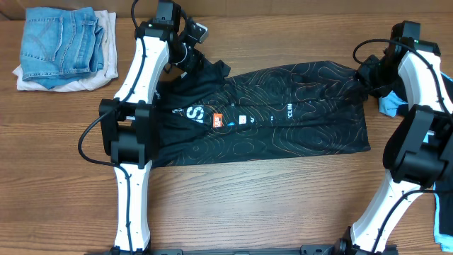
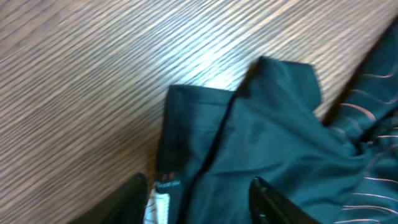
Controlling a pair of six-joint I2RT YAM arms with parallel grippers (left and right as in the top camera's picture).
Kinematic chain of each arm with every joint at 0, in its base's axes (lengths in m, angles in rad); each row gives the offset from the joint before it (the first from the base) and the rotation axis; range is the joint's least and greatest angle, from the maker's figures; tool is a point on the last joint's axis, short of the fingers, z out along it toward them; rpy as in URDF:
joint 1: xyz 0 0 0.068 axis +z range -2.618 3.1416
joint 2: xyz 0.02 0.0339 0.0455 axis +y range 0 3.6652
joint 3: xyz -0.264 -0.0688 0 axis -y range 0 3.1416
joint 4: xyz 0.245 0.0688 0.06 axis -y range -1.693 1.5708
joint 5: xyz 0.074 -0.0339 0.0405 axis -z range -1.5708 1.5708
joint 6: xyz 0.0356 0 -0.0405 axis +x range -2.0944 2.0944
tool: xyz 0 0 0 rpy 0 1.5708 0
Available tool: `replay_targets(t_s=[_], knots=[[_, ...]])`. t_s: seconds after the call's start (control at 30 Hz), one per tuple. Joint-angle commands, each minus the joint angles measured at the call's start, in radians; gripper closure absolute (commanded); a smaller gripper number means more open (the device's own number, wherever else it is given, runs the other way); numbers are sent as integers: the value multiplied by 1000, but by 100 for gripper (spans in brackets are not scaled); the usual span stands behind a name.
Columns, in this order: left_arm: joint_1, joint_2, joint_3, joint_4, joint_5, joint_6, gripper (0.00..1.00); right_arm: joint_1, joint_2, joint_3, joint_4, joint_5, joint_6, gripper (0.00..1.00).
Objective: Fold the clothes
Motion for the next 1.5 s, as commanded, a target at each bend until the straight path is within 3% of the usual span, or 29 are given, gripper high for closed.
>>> replay_targets(t_s=[0.0,0.17,0.47,1.2,1.3,1.47], knots=[[-9,-27,24,1,100,19,47,1,-42,9,2,-6,-3,52],[-15,-22,8,2,158,66,48,1,-42,9,3,-6,-3,52],[-27,-9,-39,58,95,68,40,1,-42,9,1,-6,-3,52],[-24,92,-39,68,89,71,47,1,-42,9,3,-6,-3,52],[-24,92,-39,66,89,72,52,1,-42,9,3,-6,-3,52],[-24,91,-36,73,89,72,70,1,-42,9,10,-6,-3,52]])
